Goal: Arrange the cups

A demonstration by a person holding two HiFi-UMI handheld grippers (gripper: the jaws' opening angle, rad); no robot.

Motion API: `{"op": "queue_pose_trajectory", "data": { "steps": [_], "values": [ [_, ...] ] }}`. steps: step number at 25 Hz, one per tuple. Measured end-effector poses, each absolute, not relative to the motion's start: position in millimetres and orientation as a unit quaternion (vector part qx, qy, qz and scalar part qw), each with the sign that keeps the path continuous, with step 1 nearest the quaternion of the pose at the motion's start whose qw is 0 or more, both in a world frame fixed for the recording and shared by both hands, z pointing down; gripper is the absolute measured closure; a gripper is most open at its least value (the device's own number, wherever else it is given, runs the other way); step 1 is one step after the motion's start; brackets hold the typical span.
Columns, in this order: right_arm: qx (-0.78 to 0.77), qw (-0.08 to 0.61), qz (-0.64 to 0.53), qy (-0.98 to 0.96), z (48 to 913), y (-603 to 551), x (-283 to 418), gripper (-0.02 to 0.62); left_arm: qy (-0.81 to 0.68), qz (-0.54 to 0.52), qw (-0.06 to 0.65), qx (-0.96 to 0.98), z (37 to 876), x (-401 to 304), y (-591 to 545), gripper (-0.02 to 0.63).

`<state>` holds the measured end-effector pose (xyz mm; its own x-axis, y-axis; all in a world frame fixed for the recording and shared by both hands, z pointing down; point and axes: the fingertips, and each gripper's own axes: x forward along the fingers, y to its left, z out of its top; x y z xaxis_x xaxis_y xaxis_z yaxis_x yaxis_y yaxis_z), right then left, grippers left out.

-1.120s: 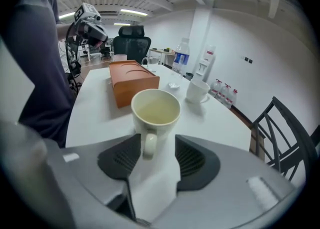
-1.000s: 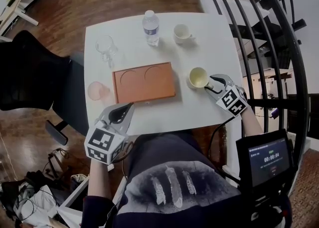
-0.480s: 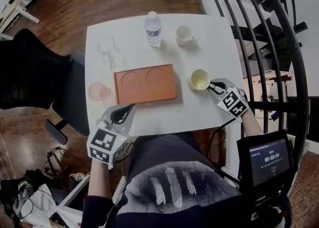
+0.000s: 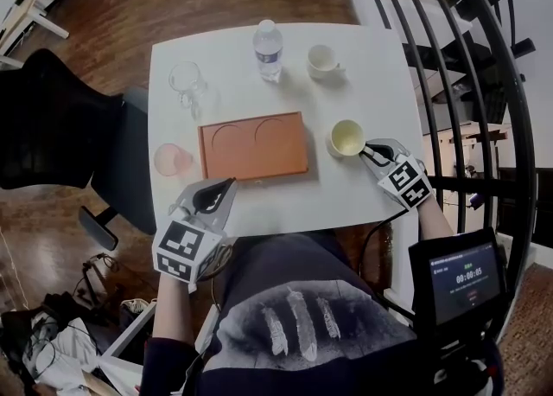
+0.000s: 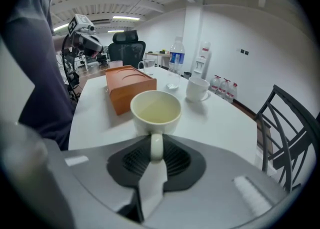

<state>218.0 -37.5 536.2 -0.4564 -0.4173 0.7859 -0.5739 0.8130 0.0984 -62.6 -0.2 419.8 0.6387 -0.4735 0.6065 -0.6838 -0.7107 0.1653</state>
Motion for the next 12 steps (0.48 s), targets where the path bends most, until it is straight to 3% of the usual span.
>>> {"op": "queue_pose_trajectory", "data": {
  "steps": [12],
  "values": [
    [0.33, 0.36, 0.079, -0.869, 477.2, -63.5, 205.1, 0.535, -0.33, 0.267, 0.195, 0.884, 417.4, -63.6, 2.1, 0.591]
  ]
}}
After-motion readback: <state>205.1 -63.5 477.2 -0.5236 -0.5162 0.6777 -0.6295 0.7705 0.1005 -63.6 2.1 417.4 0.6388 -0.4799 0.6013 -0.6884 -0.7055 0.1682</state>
